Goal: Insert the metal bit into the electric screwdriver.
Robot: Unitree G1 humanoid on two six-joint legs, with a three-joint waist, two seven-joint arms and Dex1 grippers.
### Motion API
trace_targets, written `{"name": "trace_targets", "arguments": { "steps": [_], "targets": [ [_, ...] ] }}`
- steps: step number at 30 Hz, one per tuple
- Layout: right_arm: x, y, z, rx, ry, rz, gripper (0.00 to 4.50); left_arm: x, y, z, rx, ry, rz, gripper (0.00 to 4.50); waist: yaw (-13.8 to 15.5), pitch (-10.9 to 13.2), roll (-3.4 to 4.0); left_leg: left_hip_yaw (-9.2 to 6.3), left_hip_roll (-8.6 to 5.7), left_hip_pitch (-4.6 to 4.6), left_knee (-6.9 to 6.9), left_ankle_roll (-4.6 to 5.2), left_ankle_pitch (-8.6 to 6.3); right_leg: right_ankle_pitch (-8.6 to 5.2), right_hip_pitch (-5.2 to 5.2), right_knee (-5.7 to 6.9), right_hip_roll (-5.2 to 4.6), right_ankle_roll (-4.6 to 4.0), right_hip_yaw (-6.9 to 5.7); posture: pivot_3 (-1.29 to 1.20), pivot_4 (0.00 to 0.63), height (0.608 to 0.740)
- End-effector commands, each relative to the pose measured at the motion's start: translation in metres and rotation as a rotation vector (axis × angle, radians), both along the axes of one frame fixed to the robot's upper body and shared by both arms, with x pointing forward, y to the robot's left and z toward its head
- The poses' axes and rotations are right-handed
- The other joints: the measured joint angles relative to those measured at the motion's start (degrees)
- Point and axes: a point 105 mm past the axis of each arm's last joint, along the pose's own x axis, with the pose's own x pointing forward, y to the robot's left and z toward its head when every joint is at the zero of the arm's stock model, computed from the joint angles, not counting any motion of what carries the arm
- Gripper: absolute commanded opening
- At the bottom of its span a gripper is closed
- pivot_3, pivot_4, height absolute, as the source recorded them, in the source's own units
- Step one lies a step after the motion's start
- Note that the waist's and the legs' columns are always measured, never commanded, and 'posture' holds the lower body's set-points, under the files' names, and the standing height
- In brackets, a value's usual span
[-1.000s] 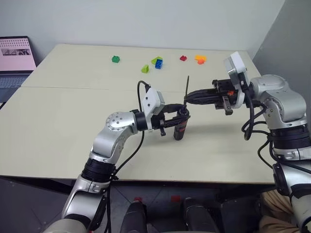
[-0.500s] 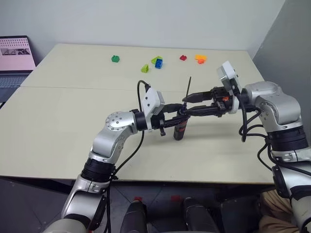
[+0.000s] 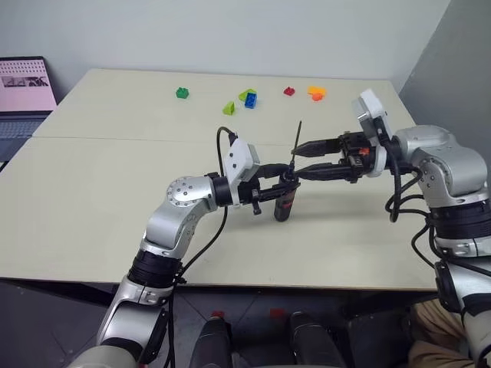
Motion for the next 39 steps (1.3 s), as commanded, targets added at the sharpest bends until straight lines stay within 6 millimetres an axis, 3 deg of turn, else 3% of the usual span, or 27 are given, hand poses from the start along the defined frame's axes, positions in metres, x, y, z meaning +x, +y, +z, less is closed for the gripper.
{"name": "trace_targets", "arguments": {
  "steps": [1, 7, 14, 19, 23, 28, 34, 39],
  "targets": [
    [-0.002, -0.008, 0.015, 0.026, -0.075, -0.044, 2.78, 0.005, 0.000, 0.006, 0.009, -0.017, 0.032, 1.57, -0.03, 0.00, 0.00, 0.00, 0.00, 0.00, 0.00, 0.00, 0.00, 0.00, 0.00, 0.00, 0.00, 0.00, 0.00, 0.00, 0.150, 0.740],
    [-0.005, -0.021, 0.019, 0.058, -0.142, -0.153, 4.00, 0.023, 0.006, 0.034, 0.141, -0.180, 0.116, 1.57, 0.05, 0.02, -0.02, -0.01, 0.00, -0.04, 0.00, 0.00, 0.00, 0.00, -0.03, 0.00, 0.01, 0.00, -0.01, 0.00, 0.150, 0.740],
    [-0.016, -0.046, 0.001, -0.030, -0.193, -0.282, 4.10, 0.057, 0.039, 0.043, 0.531, -0.271, 0.197, 1.57, 0.03, 0.05, 0.00, 0.04, -0.01, -0.11, -0.14, 0.00, -0.01, -0.02, -0.09, -0.08, 0.00, 0.05, 0.01, 0.00, 0.150, 0.740],
    [-0.026, -0.064, -0.019, -0.225, -0.259, -0.357, 4.10, 0.072, 0.047, 0.020, 0.794, -0.303, 0.109, 1.57, 0.50, 0.08, 0.01, 0.05, -0.02, -0.16, -0.36, 0.00, -0.01, -0.07, -0.16, -0.17, -0.03, 0.15, -0.01, 0.00, 0.150, 0.740],
    [-0.034, -0.070, -0.023, -0.343, -0.313, -0.433, 4.10, 0.083, 0.036, -0.002, 0.926, -0.312, 0.017, 1.57, 0.71, 0.09, 0.01, 0.03, -0.02, -0.17, -0.41, 0.00, -0.01, -0.17, -0.17, -0.18, -0.03, 0.02, -0.06, 0.00, 0.150, 0.740],
    [-0.064, -0.058, -0.009, -0.309, -0.332, -0.359, 4.10, 0.092, 0.015, -0.029, 1.038, -0.287, -0.057, 1.57, 0.21, 0.10, -0.01, 0.07, -0.03, -0.16, -0.35, 0.00, -0.01, -0.20, -0.18, -0.15, -0.03, -0.04, 0.03, 0.00, 0.150, 0.740],
    [-0.068, -0.058, 0.000, -0.275, -0.349, -0.397, 4.10, 0.095, 0.001, -0.046, 1.084, -0.283, -0.069, 1.57, -0.13, 0.13, -0.05, 0.06, -0.02, -0.16, -0.37, 0.00, -0.01, -0.18, -0.19, -0.15, -0.02, 0.00, 0.03, 0.00, 0.150, 0.740],
    [-0.070, -0.058, 0.002, -0.258, -0.353, -0.420, 4.10, 0.093, -0.008, -0.048, 1.079, -0.278, -0.089, 1.57, 0.26, 0.12, -0.05, 0.06, -0.03, -0.18, -0.38, 0.00, -0.01, -0.16, -0.18, -0.15, -0.03, 0.04, 0.03, 0.00, 0.150, 0.740]
  ]
}}
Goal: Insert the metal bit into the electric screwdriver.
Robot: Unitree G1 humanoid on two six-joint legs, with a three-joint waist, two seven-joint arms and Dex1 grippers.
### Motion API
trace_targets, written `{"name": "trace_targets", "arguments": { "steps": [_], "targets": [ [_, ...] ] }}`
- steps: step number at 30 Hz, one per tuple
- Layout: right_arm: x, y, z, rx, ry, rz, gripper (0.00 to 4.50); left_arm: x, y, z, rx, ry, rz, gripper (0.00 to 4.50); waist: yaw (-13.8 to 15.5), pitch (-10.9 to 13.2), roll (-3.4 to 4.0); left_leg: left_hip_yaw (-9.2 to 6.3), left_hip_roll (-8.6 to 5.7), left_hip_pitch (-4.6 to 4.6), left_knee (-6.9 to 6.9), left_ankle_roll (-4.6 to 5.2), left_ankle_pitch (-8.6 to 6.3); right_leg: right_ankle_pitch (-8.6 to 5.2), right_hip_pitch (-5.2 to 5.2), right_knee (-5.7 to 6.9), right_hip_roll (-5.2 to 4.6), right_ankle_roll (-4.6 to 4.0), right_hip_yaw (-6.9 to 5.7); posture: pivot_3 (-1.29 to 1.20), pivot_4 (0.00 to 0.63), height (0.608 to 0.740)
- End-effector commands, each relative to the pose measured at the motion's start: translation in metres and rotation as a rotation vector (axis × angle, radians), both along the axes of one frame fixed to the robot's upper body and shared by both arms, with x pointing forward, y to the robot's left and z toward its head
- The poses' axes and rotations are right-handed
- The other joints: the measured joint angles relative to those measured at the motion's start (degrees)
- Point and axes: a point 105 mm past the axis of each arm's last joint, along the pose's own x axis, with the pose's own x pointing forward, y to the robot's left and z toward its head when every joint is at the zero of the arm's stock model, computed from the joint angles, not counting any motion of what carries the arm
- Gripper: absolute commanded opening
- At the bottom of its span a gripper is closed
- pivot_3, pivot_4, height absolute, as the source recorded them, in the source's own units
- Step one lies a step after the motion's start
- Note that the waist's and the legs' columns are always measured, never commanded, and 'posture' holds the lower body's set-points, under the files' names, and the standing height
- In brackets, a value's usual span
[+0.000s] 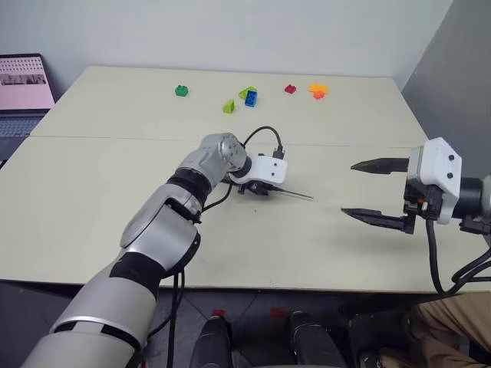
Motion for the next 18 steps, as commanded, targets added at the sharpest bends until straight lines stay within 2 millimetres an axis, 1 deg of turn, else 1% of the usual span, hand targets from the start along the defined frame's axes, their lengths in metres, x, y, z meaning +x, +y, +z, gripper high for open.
{"name": "trace_targets", "arguments": {
  "steps": [1, 2, 3, 5, 6, 7, 9, 12, 13, 15, 17, 18],
  "targets": [
    [-0.004, -0.002, 0.011, 0.011, -0.059, -0.019, 4.10, 0.001, -0.009, 0.011, -0.015, -0.023, -0.027, 1.91, 0.09, 0.00, 0.00, -0.01, 0.00, 0.00, 0.00, 0.00, 0.00, 0.00, 0.00, 0.00, 0.00, 0.00, -0.01, 0.00, 0.150, 0.740],
    [-0.004, -0.002, 0.011, 0.013, -0.057, -0.025, 4.10, 0.001, -0.009, 0.013, -0.019, -0.023, -0.030, 2.28, 0.12, 0.00, 0.00, -0.01, 0.00, 0.00, 0.00, 0.00, 0.00, 0.00, 0.01, 0.00, 0.00, 0.00, -0.01, 0.00, 0.150, 0.740],
    [-0.003, -0.003, 0.010, 0.015, -0.055, -0.031, 4.10, 0.001, -0.009, 0.014, -0.025, -0.021, -0.033, 2.43, 0.14, 0.00, 0.00, -0.01, 0.00, 0.00, 0.00, 0.00, 0.00, 0.00, 0.01, 0.00, 0.00, 0.00, 0.00, 0.00, 0.150, 0.740],
    [-0.002, -0.003, 0.009, 0.017, -0.053, -0.036, 4.10, 0.001, -0.009, 0.019, -0.041, -0.024, -0.036, 2.91, 0.15, 0.00, -0.01, -0.01, 0.00, 0.00, 0.01, 0.00, 0.00, 0.01, 0.01, 0.00, 0.00, 0.01, -0.01, 0.00, 0.150, 0.740],
    [-0.001, -0.004, 0.008, 0.016, -0.052, -0.037, 4.10, 0.001, -0.008, 0.022, -0.052, -0.028, -0.035, 3.02, 0.16, 0.00, -0.01, 0.00, 0.00, 0.00, 0.01, 0.00, 0.00, 0.02, 0.01, 0.00, 0.00, 0.02, 0.00, 0.00, 0.150, 0.740],
    [0.000, -0.004, 0.009, 0.016, -0.051, -0.038, 4.10, 0.002, -0.006, 0.028, -0.070, -0.029, -0.031, 3.38, 0.15, 0.00, -0.01, -0.01, 0.00, 0.00, 0.01, 0.00, 0.00, 0.02, 0.01, 0.01, 0.00, 0.04, -0.01, 0.00, 0.150, 0.740],
    [0.004, -0.006, 0.008, 0.008, -0.050, -0.044, 4.10, 0.003, -0.002, 0.039, -0.100, -0.035, -0.038, 3.66, 0.07, 0.00, -0.01, -0.01, 0.00, 0.00, 0.00, 0.00, 0.00, 0.05, 0.01, 0.02, 0.00, 0.08, -0.01, 0.00, 0.150, 0.740],
    [0.007, -0.009, 0.007, 0.001, -0.048, -0.048, 4.10, 0.006, 0.003, 0.055, -0.152, -0.065, -0.026, 4.30, -0.06, 0.00, 0.00, -0.01, 0.00, 0.01, 0.00, 0.00, 0.00, 0.06, 0.01, 0.05, 0.00, 0.10, -0.01, 0.00, 0.150, 0.740],
    [0.009, -0.009, 0.007, 0.003, -0.049, -0.047, 4.10, 0.007, 0.006, 0.063, -0.179, -0.077, -0.014, 4.44, -0.05, 0.00, 0.00, -0.02, 0.00, 0.01, 0.00, 0.00, 0.00, 0.06, 0.01, 0.06, 0.00, 0.10, -0.01, 0.00, 0.150, 0.740],
    [0.012, -0.010, 0.007, 0.003, -0.049, -0.047, 4.10, 0.009, 0.011, 0.079, -0.245, -0.090, 0.009, 4.49, -0.03, 0.00, 0.00, -0.02, 0.00, 0.01, 0.01, 0.00, 0.00, 0.07, 0.01, 0.07, 0.00, 0.13, -0.02, 0.00, 0.150, 0.740],
    [0.015, -0.012, 0.007, -0.006, -0.052, -0.046, 4.10, 0.013, 0.024, 0.102, -0.336, -0.123, 0.049, 4.49, -0.02, 0.00, -0.01, -0.02, 0.00, 0.00, 0.01, 0.00, 0.00, 0.08, 0.01, 0.07, 0.00, 0.14, -0.02, 0.00, 0.150, 0.740],
    [0.016, -0.014, 0.007, -0.008, -0.053, -0.046, 4.10, 0.013, 0.031, 0.111, -0.373, -0.124, 0.068, 4.49, -0.04, 0.00, 0.00, -0.03, 0.00, 0.00, 0.00, 0.00, 0.00, 0.10, 0.01, 0.06, 0.00, 0.17, -0.03, 0.00, 0.150, 0.740]
  ]
}}
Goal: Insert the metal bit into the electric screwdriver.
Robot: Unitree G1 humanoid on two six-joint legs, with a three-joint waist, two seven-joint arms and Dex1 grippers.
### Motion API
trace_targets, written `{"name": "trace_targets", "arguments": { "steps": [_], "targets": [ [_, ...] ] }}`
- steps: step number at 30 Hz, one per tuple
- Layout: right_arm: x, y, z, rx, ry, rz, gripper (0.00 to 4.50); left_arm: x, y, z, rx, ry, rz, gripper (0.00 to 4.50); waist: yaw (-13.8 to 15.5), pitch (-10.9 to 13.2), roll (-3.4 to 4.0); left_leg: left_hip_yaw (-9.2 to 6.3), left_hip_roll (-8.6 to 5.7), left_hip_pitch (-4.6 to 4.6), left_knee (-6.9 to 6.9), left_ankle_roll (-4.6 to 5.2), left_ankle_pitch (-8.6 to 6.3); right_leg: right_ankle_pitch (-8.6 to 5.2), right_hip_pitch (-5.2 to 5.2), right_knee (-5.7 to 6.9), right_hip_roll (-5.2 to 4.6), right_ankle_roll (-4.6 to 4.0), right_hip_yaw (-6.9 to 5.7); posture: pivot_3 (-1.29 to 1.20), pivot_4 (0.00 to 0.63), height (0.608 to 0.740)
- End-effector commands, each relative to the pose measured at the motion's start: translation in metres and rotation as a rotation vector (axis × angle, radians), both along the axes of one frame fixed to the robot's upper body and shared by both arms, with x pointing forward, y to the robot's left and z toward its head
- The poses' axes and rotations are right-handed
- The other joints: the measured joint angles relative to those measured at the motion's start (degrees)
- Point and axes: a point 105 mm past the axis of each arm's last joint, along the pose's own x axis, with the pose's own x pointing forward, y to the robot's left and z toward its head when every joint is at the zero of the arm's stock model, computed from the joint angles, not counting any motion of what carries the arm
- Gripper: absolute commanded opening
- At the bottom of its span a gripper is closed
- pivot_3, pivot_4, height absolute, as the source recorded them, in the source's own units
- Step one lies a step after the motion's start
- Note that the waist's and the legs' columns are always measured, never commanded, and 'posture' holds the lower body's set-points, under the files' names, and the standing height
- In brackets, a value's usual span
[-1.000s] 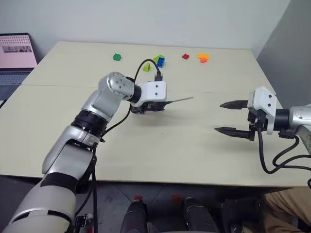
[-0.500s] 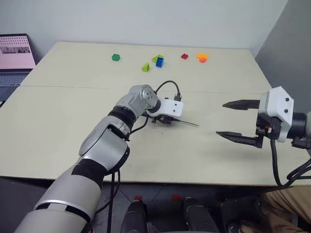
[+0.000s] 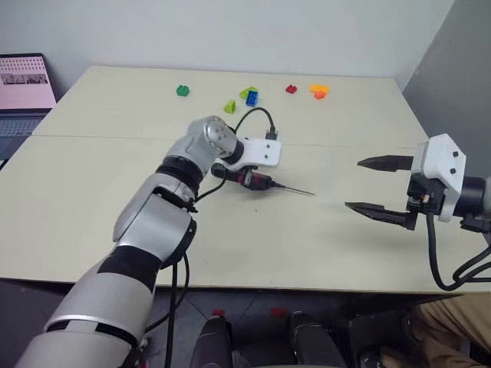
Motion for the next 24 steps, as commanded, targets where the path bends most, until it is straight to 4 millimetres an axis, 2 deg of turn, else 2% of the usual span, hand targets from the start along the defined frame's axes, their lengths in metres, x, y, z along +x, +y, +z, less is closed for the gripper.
{"name": "trace_targets", "arguments": {
  "steps": [1, 4, 6, 8, 10, 17, 22, 24],
  "targets": [
    [0.004, -0.004, 0.009, -0.028, -0.049, 0.004, 4.10, 0.002, 0.020, 0.056, -0.169, -0.070, 0.047, 4.49, -0.10, 0.00, 0.00, 0.00, 0.00, 0.01, 0.00, 0.00, 0.00, 0.01, 0.00, 0.01, 0.00, 0.02, 0.00, 0.00, 0.150, 0.740],
    [0.008, -0.009, 0.012, -0.026, -0.065, -0.004, 4.10, 0.001, 0.053, 0.063, -0.174, -0.094, 0.111, 4.49, -0.21, 0.00, 0.01, 0.00, 0.01, 0.04, -0.05, 0.00, 0.00, 0.02, -0.01, 0.04, 0.00, 0.04, 0.00, 0.00, 0.150, 0.740],
    [0.010, -0.013, 0.013, -0.025, -0.069, -0.009, 4.10, -0.005, 0.085, 0.066, -0.190, -0.100, 0.160, 4.49, -0.39, 0.00, 0.02, 0.00, 0.02, 0.06, -0.09, 0.00, 0.00, 0.02, -0.01, 0.05, 0.01, 0.04, -0.01, 0.00, 0.150, 0.740],
    [0.013, -0.017, 0.014, -0.026, -0.090, -0.019, 4.10, -0.017, 0.116, 0.067, -0.227, -0.089, 0.213, 4.49, -0.71, -0.01, 0.03, 0.01, 0.03, 0.12, -0.19, 0.00, 0.00, 0.02, -0.01, 0.08, 0.00, 0.03, 0.00, 0.00, 0.150, 0.740],
    [0.016, -0.022, 0.013, -0.016, -0.084, -0.035, 4.10, -0.032, 0.135, 0.065, -0.266, -0.059, 0.255, 4.49, -1.27, -0.01, 0.04, 0.01, 0.07, 0.16, -0.26, 0.00, 0.01, 0.02, -0.01, 0.10, 0.01, 0.01, -0.02, 0.00, 0.150, 0.740],
    [0.019, -0.039, 0.015, 0.059, -0.069, -0.053, 4.10, -0.078, 0.171, 0.045, -0.384, 0.052, 0.401, 4.49, -0.37, 0.00, 0.02, -0.03, 0.09, 0.17, -0.18, -0.01, 0.02, 0.10, 0.04, 0.21, -0.01, -0.23, -0.12, 0.00, 0.150, 0.740],
    [0.020, -0.048, 0.006, 0.047, -0.044, -0.058, 4.10, -0.097, 0.181, 0.032, -0.427, 0.110, 0.462, 4.49, 0.02, -0.01, 0.02, -0.05, 0.09, 0.20, 0.02, -0.01, 0.01, -0.11, 0.05, 0.42, 0.00, -0.11, -0.15, 0.00, 0.150, 0.740],
    [0.021, -0.051, 0.003, 0.043, -0.041, -0.060, 4.10, -0.104, 0.183, 0.026, -0.453, 0.145, 0.477, 4.49, 0.01, 0.00, 0.02, -0.05, 0.09, 0.19, 0.27, -0.01, 0.01, -0.25, 0.04, 0.60, 0.00, -0.32, -0.14, 0.00, 0.150, 0.740]
  ]
}}
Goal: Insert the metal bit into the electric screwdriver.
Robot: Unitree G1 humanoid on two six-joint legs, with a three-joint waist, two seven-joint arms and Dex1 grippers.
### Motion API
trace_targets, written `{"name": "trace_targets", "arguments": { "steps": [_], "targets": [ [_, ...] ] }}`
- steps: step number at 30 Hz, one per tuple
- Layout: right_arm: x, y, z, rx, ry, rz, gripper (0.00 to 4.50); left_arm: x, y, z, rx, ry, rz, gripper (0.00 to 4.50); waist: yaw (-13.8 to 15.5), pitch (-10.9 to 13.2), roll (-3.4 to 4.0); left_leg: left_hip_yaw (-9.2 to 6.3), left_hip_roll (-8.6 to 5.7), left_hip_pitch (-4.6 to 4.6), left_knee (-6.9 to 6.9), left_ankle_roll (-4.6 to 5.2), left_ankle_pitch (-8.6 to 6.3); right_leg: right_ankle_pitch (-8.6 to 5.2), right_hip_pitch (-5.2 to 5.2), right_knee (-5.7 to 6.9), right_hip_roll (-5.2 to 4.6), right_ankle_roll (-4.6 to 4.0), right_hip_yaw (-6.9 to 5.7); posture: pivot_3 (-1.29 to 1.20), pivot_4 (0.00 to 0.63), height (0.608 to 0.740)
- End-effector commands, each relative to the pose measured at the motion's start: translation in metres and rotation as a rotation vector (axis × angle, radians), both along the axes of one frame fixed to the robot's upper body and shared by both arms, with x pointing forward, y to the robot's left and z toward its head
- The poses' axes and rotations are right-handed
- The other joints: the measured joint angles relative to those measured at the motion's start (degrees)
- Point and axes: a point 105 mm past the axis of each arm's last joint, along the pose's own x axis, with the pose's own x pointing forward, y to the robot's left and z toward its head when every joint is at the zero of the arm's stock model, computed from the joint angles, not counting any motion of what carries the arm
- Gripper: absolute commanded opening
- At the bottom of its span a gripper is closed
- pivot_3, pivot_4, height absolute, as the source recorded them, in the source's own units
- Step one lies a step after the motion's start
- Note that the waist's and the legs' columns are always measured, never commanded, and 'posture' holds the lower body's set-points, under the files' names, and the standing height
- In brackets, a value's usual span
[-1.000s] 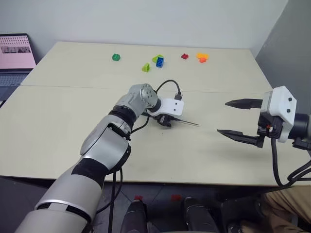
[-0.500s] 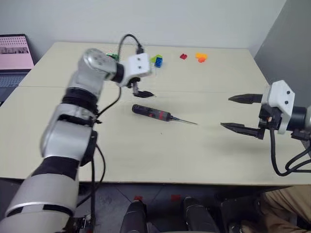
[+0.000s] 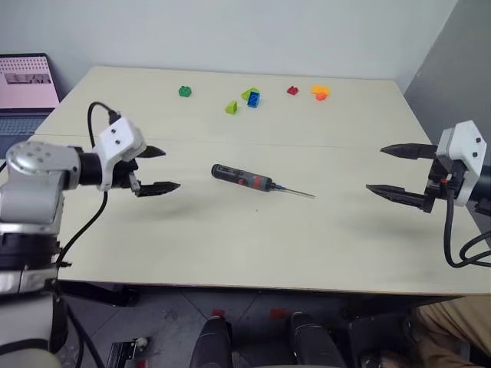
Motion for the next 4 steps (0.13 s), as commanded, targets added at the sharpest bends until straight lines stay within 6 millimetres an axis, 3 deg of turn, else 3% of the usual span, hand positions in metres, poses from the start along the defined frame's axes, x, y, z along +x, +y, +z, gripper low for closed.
{"name": "trace_targets", "arguments": {
  "steps": [1, 4],
  "targets": [
    [-0.0018, -0.0049, 0.0097, -0.012, -0.054, 0.009, 4.10, -0.0123, 0.0024, 0.0145, -0.054, -0.037, 0.014, 4.49, -0.10, 0.00, 0.00, 0.01, 0.00, 0.00, 0.10, 0.00, 0.00, -0.01, 0.00, 0.03, 0.00, -0.02, 0.02, 0.00, 0.150, 0.740],
    [0.0002, -0.0053, 0.0095, -0.013, -0.052, 0.011, 4.10, -0.0140, 0.0018, 0.0113, -0.092, -0.027, 0.031, 4.49, -0.19, 0.00, 0.00, 0.04, 0.00, 0.05, 0.28, 0.00, 0.00, 0.05, 0.02, 0.15, -0.01, -0.08, 0.05, 0.00, 0.150, 0.740]
  ]
}}
